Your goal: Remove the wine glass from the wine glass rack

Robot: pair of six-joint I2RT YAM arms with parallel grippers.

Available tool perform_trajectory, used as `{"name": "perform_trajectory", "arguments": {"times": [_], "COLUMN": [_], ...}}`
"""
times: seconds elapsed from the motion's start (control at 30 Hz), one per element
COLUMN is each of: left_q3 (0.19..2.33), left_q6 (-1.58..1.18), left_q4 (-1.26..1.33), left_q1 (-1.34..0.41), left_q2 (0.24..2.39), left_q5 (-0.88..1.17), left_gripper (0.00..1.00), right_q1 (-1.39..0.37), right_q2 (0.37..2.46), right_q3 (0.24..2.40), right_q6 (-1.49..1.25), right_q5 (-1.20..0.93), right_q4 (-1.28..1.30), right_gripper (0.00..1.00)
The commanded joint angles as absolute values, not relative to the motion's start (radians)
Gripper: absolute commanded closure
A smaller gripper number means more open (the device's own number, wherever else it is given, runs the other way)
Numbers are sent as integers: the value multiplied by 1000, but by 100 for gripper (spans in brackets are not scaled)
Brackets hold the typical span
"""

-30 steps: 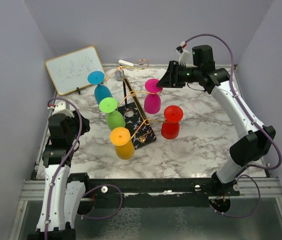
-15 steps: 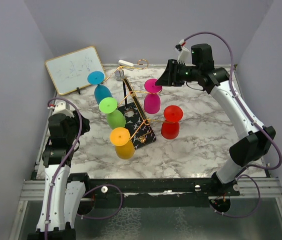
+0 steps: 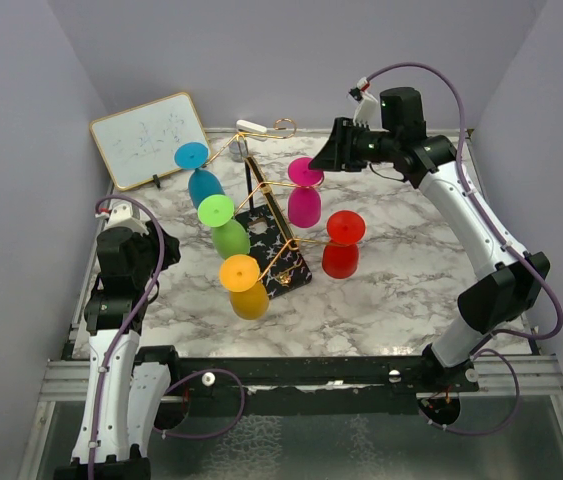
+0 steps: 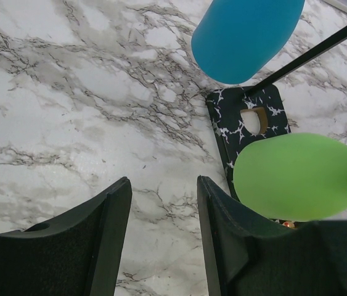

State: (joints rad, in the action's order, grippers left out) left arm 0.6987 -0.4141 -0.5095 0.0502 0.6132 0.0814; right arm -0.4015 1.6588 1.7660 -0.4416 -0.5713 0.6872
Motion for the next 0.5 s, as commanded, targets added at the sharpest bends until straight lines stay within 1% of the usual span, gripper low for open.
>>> {"name": "perform_trajectory", "arguments": {"times": [0.0,0.13,0.47], "left_q3": [703,703,702], "left_q6": [-422,-422,-423], "left_q4": [-486,-486,-485], "left_q1": [46,44,43], "left_q2": [600,602,607], "left_q5": [72,72,73], "left_gripper": [51,51,51], "right_q1": [-417,-418,-419], "right_q2": [1626,1618,1610], "right_q3": [1774,1772,1727], "right_q6": [-459,-458,-480], "right_q5": [-535,-533,-624], "right_q4": [621,616,575], "right_gripper": [57,58,58]}}
